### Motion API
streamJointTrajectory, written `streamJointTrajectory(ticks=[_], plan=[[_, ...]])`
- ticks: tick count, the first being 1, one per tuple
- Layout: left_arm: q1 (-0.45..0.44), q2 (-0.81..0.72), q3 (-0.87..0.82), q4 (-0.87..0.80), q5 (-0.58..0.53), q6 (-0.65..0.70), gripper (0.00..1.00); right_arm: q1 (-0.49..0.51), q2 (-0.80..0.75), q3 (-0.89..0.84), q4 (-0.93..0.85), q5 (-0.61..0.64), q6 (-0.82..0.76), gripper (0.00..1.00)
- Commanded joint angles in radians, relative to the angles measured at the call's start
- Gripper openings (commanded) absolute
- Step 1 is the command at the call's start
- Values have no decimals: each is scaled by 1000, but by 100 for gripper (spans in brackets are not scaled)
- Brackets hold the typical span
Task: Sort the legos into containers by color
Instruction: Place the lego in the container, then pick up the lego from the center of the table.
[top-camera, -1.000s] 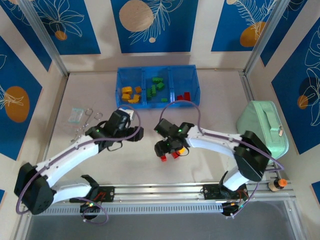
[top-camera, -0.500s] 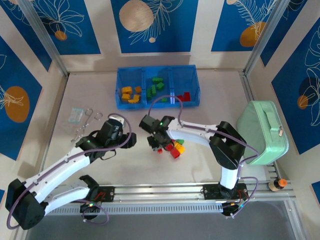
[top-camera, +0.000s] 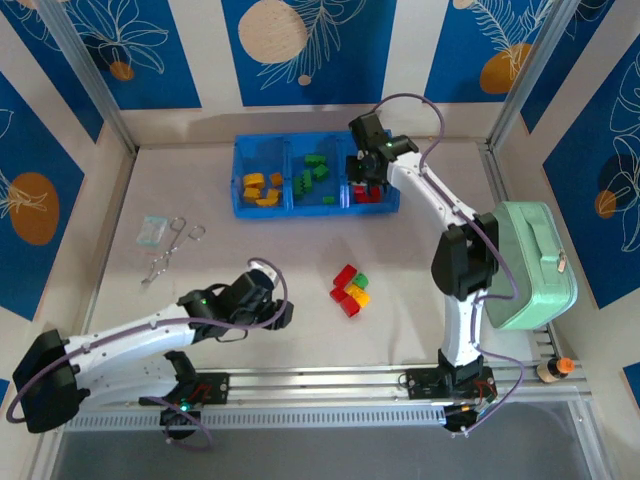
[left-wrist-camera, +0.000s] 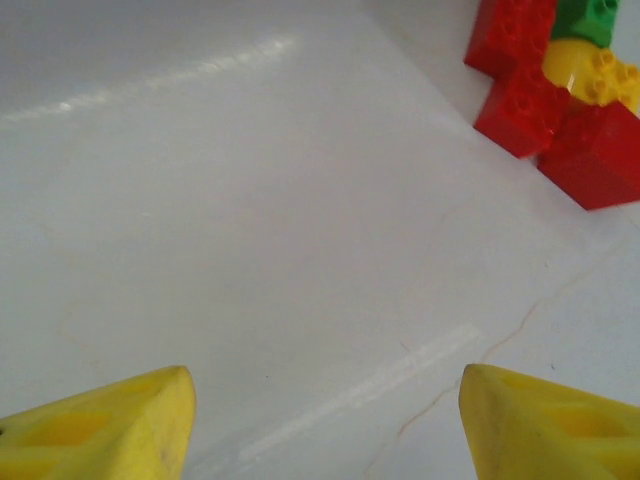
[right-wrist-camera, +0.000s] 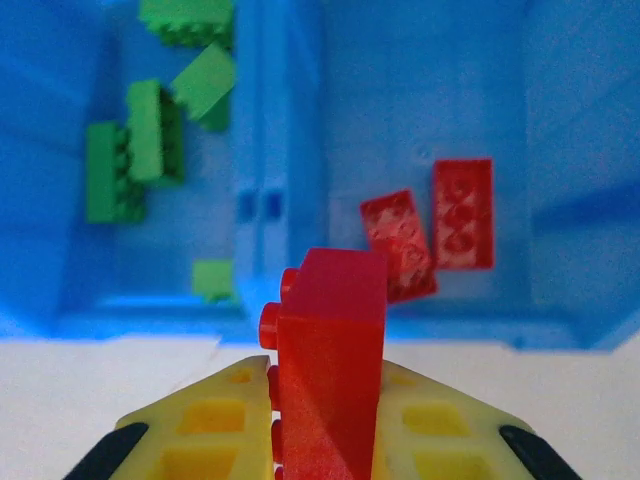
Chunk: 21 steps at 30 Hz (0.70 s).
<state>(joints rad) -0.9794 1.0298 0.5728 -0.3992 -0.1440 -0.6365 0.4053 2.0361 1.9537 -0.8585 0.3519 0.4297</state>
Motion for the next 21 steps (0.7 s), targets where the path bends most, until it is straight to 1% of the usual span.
streamJointTrajectory(ticks=[1,4,6,8,9,10,11,12,14,16,18,21], plan=[[-34,59,11,105,-10,-10,70,-37,120,129,-77,-72,-46,20],[-44,133,55,120,18,19,71,-69,248,308,-158,-83,-45,21],[-50,168,81,127,37,32,71,-85,316,440,-228,-60,-31,27],[-56,190,97,140,48,37,71,-98,374,582,-291,-48,-22,49],[-56,199,102,146,52,39,71,-102,389,633,-309,-47,-19,57],[-56,209,110,150,56,40,71,-104,399,680,-330,-43,-17,69],[-56,218,122,151,58,45,71,-104,399,710,-342,-42,-16,76],[-56,227,133,150,61,51,71,-104,390,718,-347,-46,-14,77],[-57,249,164,143,57,66,72,-93,340,684,-345,-50,-7,78],[-57,277,199,141,51,88,72,-74,257,580,-314,-39,-7,79],[-56,316,244,130,46,113,72,-50,137,413,-238,-35,-8,79],[-56,391,333,104,56,172,73,-15,-77,111,-90,-35,6,80]])
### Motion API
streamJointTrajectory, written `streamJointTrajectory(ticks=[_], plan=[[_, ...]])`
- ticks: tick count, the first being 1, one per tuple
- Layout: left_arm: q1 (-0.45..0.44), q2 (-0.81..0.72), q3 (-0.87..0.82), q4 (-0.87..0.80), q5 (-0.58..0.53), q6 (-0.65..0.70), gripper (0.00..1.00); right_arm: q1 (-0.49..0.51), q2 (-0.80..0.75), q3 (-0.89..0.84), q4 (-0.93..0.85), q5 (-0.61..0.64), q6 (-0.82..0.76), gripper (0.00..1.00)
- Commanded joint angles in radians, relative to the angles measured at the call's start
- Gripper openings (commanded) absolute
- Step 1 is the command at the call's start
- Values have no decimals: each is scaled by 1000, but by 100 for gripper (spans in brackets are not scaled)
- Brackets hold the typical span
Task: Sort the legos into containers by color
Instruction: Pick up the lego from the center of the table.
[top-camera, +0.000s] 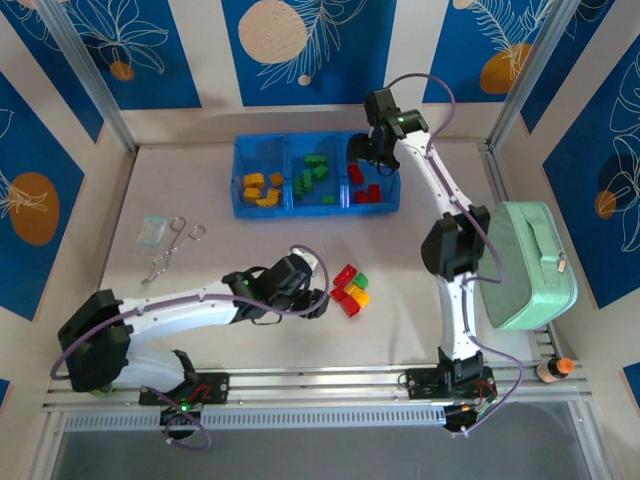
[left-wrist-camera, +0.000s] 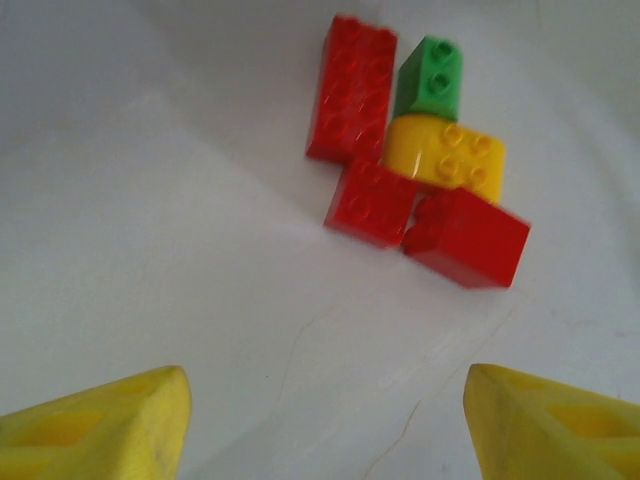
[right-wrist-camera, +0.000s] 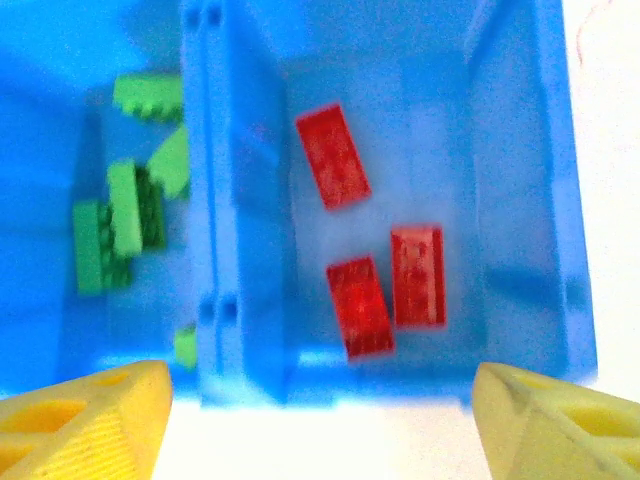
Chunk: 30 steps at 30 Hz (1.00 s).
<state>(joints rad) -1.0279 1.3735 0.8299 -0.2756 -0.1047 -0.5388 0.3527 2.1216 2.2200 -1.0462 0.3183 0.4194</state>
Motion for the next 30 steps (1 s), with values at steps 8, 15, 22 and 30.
streamJointTrajectory(ticks=[8,15,22,30], plan=[[87,284,239,-22,145,200,72,50,-599,-797,293,-32,112,80],[123,465,376,-67,207,293,70,-1,-828,-1137,322,-64,174,80],[160,559,474,-109,233,340,68,-52,-965,-1327,341,-105,197,81],[160,627,536,-176,218,358,63,-92,-1017,-1352,336,-108,189,81]])
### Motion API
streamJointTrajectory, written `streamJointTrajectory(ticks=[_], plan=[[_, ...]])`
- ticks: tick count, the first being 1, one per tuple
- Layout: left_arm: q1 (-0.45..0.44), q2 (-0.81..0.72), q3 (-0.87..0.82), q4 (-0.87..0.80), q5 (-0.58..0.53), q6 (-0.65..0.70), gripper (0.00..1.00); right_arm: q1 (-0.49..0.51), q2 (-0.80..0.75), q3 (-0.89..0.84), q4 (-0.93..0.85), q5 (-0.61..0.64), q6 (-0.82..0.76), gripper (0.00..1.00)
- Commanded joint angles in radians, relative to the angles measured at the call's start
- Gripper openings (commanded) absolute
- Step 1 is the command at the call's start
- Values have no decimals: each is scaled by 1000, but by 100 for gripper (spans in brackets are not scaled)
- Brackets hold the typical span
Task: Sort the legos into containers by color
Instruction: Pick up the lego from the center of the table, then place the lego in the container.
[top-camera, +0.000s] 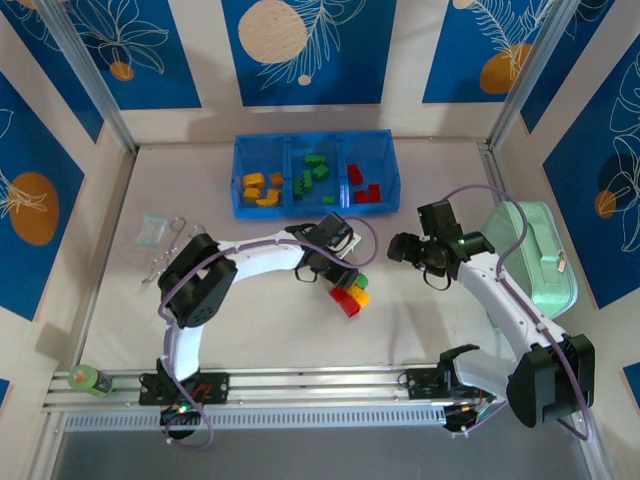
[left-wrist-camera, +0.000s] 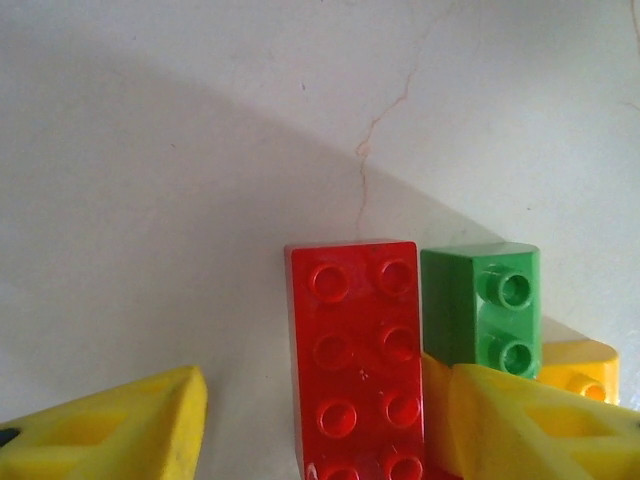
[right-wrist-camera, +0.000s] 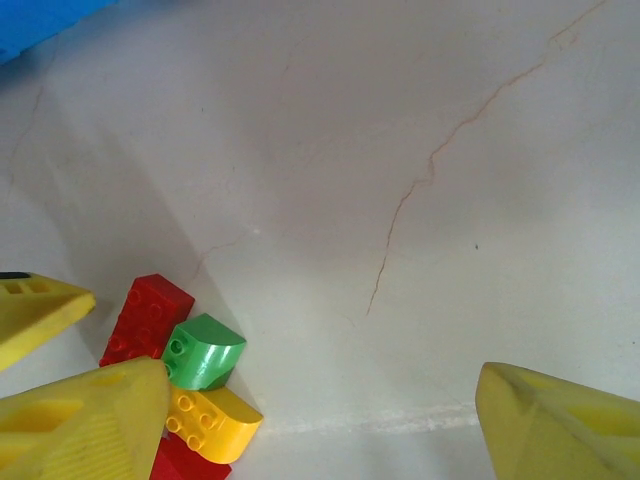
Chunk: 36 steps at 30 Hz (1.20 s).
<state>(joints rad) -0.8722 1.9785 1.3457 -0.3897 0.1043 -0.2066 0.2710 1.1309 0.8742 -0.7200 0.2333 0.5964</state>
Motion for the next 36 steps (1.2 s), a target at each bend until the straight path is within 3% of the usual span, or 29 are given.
streamJointTrajectory(ticks=[1,7,13,16,22,31,36], plan=[[4,23,17,-61,8,26,62,-16,-29,-7,10,-25,10,81],[4,32,18,-60,0,30,55,-30,-29,-20,26,-41,11,81],[15,63,87,-79,-11,29,35,-32,-35,-34,38,-43,23,81],[36,63,158,-107,-55,19,34,-32,-49,-43,36,-29,25,81],[114,127,451,-169,-61,-18,34,-35,-39,-100,67,-65,58,80],[169,480,1123,-376,-105,30,34,64,-81,-197,93,-57,130,80],[200,537,1199,-322,-91,7,35,98,-112,-226,85,-44,150,80]])
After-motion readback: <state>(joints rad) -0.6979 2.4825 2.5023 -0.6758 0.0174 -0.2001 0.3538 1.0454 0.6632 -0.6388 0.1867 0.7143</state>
